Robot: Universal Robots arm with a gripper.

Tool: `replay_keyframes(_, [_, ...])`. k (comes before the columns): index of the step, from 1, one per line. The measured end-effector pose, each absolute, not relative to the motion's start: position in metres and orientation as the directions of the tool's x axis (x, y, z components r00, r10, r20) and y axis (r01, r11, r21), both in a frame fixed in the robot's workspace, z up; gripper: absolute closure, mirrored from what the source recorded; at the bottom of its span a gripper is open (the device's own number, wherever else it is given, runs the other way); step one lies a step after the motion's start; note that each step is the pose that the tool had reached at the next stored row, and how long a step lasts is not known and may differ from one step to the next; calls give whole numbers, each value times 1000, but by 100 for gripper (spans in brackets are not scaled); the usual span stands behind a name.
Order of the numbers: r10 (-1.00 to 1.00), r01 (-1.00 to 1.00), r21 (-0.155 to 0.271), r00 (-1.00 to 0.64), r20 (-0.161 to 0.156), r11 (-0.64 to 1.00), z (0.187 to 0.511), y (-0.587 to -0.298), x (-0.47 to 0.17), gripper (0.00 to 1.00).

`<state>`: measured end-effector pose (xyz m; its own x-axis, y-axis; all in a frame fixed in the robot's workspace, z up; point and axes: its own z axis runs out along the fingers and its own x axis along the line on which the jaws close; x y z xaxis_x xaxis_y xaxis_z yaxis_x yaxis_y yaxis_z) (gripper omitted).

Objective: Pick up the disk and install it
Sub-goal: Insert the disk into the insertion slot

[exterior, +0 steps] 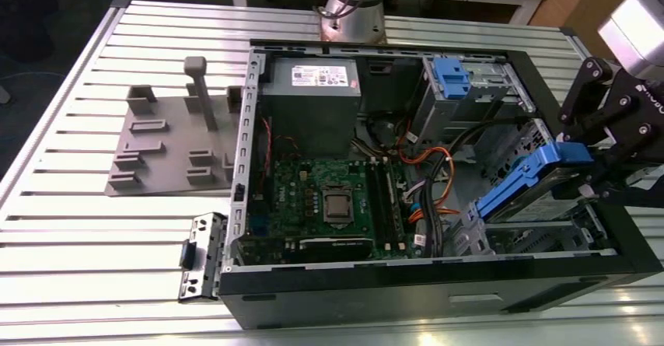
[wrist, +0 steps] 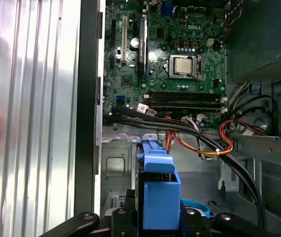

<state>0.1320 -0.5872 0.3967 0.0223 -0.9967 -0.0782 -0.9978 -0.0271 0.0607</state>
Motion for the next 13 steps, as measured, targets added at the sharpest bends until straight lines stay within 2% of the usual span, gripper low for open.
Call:
replay_keyframes(8, [-997,-998,61,22,-78,-27,396,-587,132,63])
replay_keyframes(9, [-997,-998,61,22,-78,-27,396,-587,132,56])
replay_keyframes(13, [-997,-998,61,22,-78,-27,396,-587,132,56])
